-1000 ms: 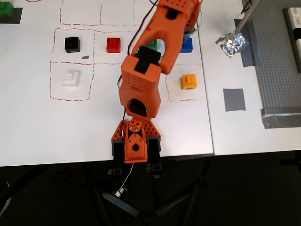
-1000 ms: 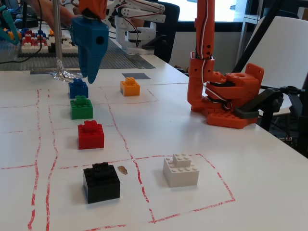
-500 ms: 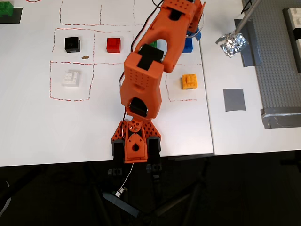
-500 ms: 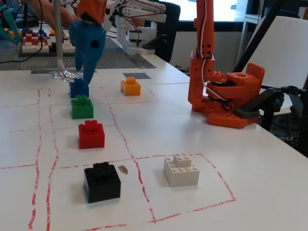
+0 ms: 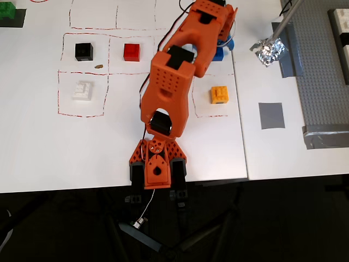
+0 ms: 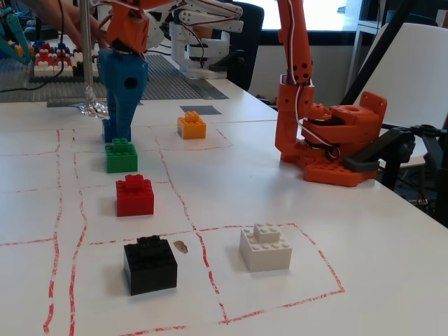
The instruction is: Grab the block and put it in the grey marker
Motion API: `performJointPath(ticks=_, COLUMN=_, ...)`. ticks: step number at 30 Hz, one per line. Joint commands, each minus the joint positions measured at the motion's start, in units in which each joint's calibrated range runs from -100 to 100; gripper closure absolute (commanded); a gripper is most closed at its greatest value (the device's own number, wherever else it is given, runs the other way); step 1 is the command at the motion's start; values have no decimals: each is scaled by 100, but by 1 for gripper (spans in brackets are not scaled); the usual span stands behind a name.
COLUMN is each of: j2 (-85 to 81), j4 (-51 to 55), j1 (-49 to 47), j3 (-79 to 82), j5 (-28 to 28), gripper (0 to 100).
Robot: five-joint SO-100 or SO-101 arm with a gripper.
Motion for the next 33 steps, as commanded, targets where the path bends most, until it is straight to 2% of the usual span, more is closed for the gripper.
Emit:
performJointPath(ticks=1, j2=-143, j4=-120, j1=322, j3=-676, j5=-63, gripper=67)
performJointPath(ticks=7, j2=133, j4=-275, j1=455, j3=-776, j5=-39, gripper=71)
performJointPath(ticks=16, j2=-5, j4=-300, j1=657, j3=-649, j5=-5, gripper=90)
performJointPath(ticks=18, j2=-65, j4=-300, j1=666, j3=-640, j5=59, gripper=98)
performJointPath(ticks=27, j2=-806, j4=500, j1=340, j3=-576, j5=264, gripper=99)
performJointPath(ticks=33, j2=-1651, j4=1211, j1=-348, j3=-204, j5=811, gripper=99)
